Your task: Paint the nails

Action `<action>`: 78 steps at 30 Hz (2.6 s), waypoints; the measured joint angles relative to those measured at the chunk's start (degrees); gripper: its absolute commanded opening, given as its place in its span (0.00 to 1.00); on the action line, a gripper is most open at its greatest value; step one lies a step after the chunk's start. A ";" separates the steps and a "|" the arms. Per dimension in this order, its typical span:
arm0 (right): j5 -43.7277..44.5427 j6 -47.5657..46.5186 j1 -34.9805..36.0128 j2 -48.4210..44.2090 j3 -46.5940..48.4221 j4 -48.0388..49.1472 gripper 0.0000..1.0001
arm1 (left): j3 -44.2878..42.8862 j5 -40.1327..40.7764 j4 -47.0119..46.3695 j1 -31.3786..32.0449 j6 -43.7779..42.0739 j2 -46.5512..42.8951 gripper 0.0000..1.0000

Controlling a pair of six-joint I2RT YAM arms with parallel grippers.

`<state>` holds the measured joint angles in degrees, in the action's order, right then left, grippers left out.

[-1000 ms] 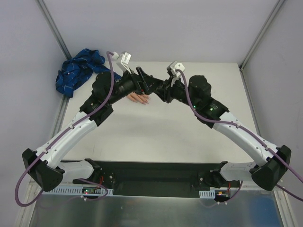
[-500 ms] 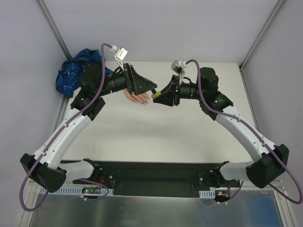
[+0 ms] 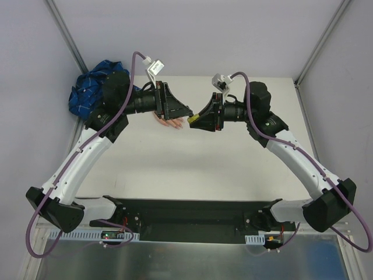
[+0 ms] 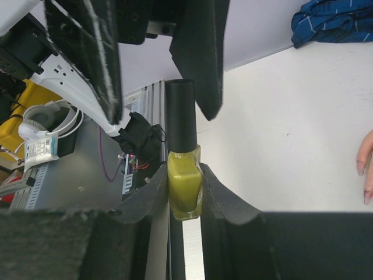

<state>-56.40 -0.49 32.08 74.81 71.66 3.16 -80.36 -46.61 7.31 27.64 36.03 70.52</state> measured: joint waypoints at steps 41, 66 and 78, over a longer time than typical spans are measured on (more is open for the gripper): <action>80.13 -36.72 30.97 -4.90 -5.25 1.38 0.00 | -6.49 38.53 18.45 10.12 5.53 -0.24 0.00; 63.80 -33.03 23.21 -6.64 -6.34 -2.16 0.00 | -8.44 41.18 21.27 9.09 10.38 -0.20 0.89; 20.85 -11.85 4.31 -6.47 -3.41 -6.47 0.00 | 2.69 22.16 2.95 1.55 1.88 -9.35 0.77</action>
<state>-35.55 -12.34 36.38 68.34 68.25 -3.31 -77.67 -24.45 10.26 29.19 37.91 61.17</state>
